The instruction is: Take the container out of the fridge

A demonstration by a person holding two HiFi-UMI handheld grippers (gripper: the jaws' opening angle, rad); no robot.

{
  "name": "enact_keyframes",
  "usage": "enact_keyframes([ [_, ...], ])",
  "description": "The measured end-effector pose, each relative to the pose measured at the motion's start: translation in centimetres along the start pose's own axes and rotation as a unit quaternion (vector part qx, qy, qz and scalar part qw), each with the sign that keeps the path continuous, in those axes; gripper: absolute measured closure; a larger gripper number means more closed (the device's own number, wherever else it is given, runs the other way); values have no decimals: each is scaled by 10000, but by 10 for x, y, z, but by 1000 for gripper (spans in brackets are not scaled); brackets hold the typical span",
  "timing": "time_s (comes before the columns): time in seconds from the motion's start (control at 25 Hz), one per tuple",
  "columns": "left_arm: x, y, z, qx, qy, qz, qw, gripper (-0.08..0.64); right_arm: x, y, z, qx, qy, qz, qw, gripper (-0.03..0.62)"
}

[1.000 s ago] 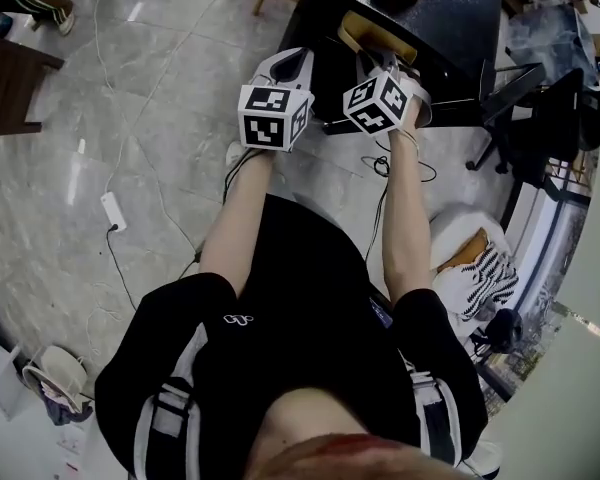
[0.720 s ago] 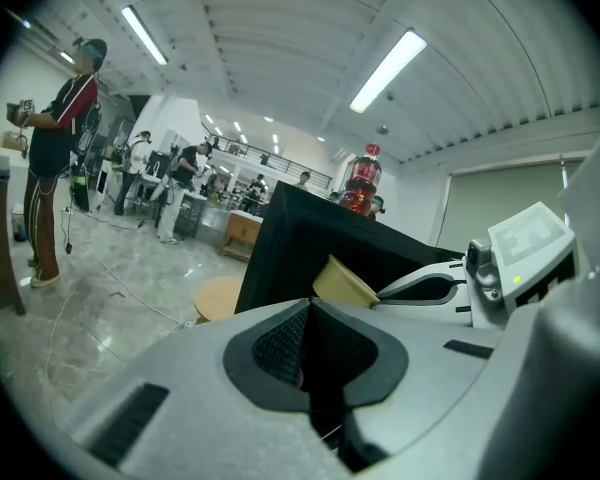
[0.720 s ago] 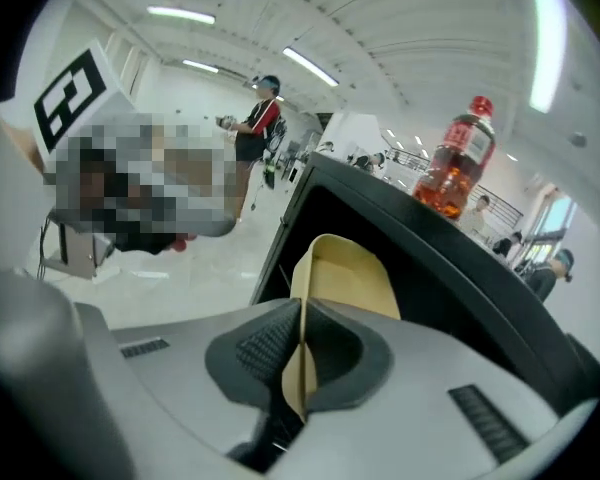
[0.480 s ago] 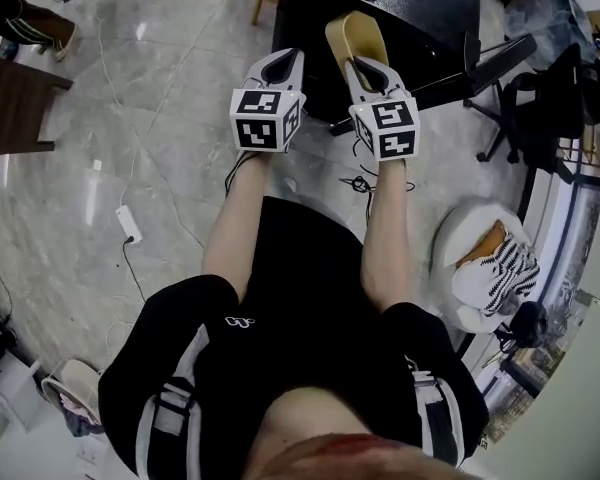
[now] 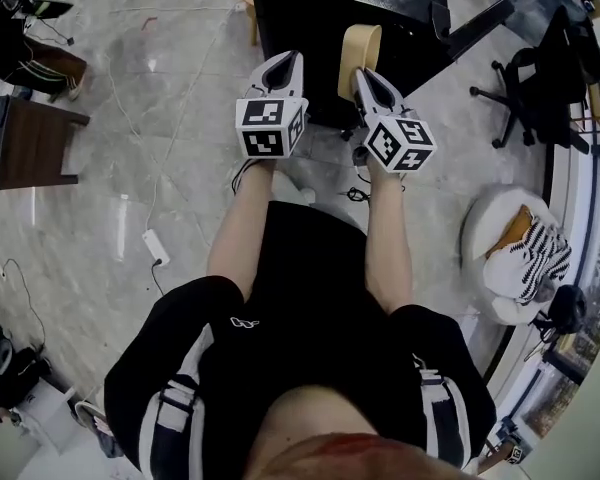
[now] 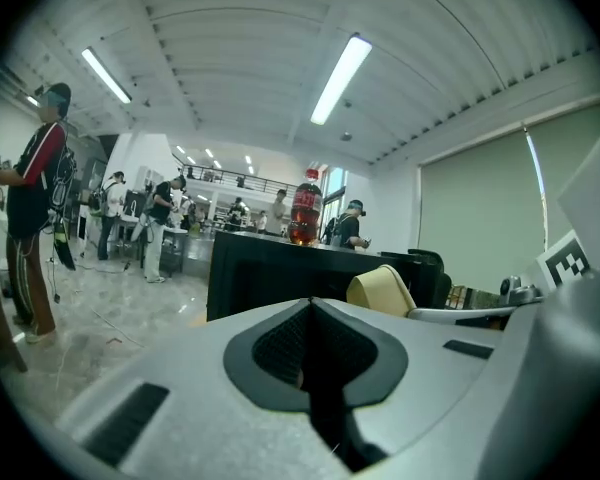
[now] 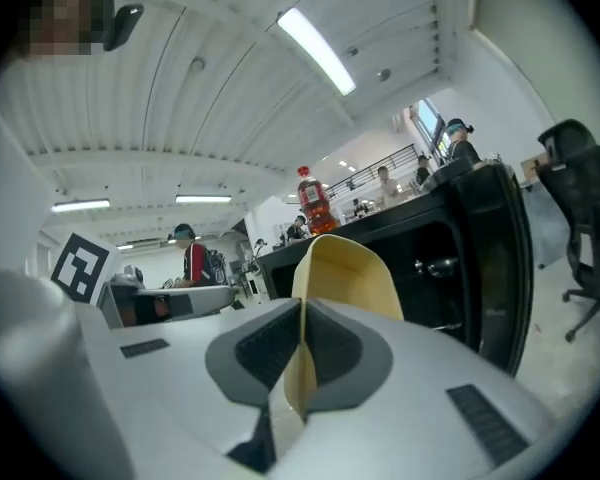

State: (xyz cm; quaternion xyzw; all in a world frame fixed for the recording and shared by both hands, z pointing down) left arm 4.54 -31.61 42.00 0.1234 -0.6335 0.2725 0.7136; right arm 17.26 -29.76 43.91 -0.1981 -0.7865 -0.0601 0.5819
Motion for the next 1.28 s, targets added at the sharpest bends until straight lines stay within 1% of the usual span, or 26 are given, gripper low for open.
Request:
enact_keyframes([
  [0.08,-6,-2,-6,-2,-21,-84,10000,549,-7,8,-9,109,-179,-211,9996,572],
  [0.2,-9,-3,-13,-37,-172,-93,9998,549,-13,17,-19,231,-287,-391,9986,572],
  [0.36,-13,-4,-22,41,-226,-139,9996,549,-19,22,-23,216,-381,-557,9975,574],
  [0.52,-16,-2,-26,78,-216,-185,9996,549,-23,22,-21,174,-380,-607,9973,574],
  [0.92,-16,5,-21,-9,-155,-234,9996,549,-26,26,-16,77,-335,-644,9973,574],
  [1.28,-16,-1,-21,-11,-121,-254,9996,549,-32,26,-22,58,-310,-678,9972,574],
])
Point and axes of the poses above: the fingertips, and each gripper's own axes: y backward along the fingers, z to its left, x out of its underside, the point moved 1 cm from there along y, backward along the fingers, and after that the axes turned 6 degrees about x, right-handed, at the moved point
